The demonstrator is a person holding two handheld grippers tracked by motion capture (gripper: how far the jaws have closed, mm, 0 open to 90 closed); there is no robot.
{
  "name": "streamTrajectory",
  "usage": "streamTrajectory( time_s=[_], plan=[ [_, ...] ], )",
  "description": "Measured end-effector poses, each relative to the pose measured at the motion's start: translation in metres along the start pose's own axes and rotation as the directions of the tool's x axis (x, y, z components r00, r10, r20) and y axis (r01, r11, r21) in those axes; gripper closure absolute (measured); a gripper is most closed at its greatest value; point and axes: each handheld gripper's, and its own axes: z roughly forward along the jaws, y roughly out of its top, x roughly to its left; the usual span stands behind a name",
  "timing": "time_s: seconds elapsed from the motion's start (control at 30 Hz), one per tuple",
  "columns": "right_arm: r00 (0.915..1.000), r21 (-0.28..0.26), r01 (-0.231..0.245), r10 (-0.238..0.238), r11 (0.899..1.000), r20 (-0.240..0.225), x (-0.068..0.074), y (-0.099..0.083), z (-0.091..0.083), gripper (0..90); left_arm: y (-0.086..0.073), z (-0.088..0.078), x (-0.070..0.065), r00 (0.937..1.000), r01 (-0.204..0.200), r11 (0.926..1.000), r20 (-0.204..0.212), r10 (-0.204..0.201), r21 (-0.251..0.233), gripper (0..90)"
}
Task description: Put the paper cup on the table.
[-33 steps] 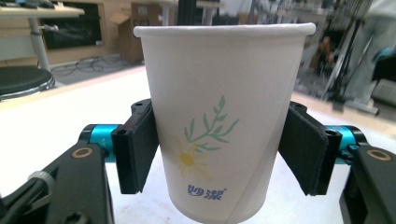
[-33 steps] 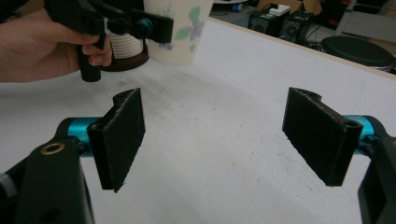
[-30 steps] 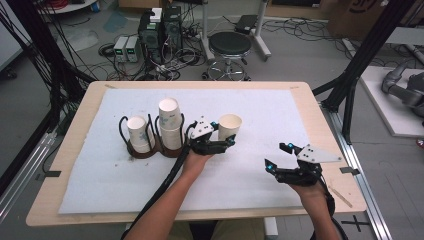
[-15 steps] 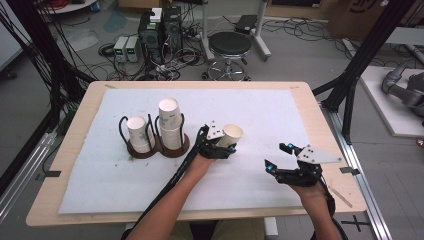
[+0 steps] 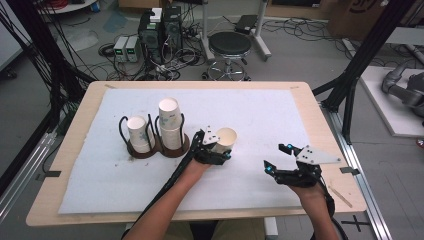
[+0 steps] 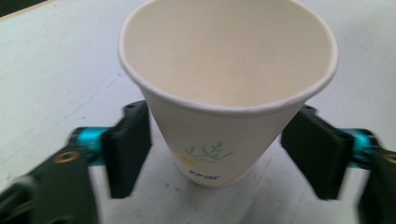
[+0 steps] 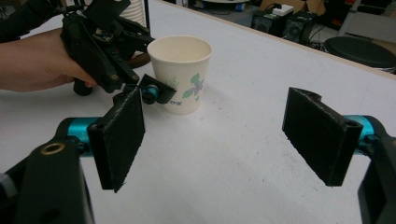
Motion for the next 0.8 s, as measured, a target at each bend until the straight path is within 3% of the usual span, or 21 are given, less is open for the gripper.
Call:
streamTrajectory(
  time_s=[0.17,0.23,0.3,0.4,0.47,0.57,0.6,0.8],
  plan=[
    [1.0,0.001,-0.002,0.002,1.0,0.001,0.0,-0.001,0.0,21.8,-0.003,-0.016,0.0,0.9989,0.008,0.9993,0.048,-0.006,-0.037,17.5],
    [1.0,0.003,-0.002,0.002,1.0,0.002,0.0,-0.001,0.0,21.8,-0.004,-0.028,0.0,0.9968,0.024,0.997,0.077,-0.018,-0.074,17.5],
    [1.0,0.006,-0.004,0.004,1.0,0.003,0.0,-0.001,0.001,21.8,-0.006,-0.049,0.002,0.9932,0.035,0.9886,0.115,-0.018,-0.147,17.5],
    [1.0,0.012,-0.006,0.006,1.0,0.003,0.001,0.0,0.002,21.7,-0.006,-0.064,0.002,0.9921,0.036,0.9837,0.125,-0.014,-0.176,17.5],
    [1.0,0.015,-0.002,0.002,1.0,0.006,0.002,-0.001,0.005,21.7,-0.008,-0.086,0.005,0.9869,0.047,0.9735,0.161,-0.011,-0.224,17.5],
    [1.0,0.023,0.001,-0.001,1.0,0.006,0.005,0.0,0.008,21.7,-0.011,-0.098,0.007,0.9839,0.06,0.9669,0.178,-0.016,-0.248,17.5],
    [1.0,0.023,0.003,-0.004,1.0,0.005,0.005,0.0,0.01,21.7,-0.014,-0.109,0.009,0.9841,0.054,0.9658,0.178,-0.008,-0.254,17.5],
    [1.0,0.024,-0.002,0.002,1.0,0.005,0.009,0.001,0.014,21.7,-0.02,-0.134,0.016,0.9833,0.036,0.9598,0.181,0.016,-0.278,17.6]
  ],
)
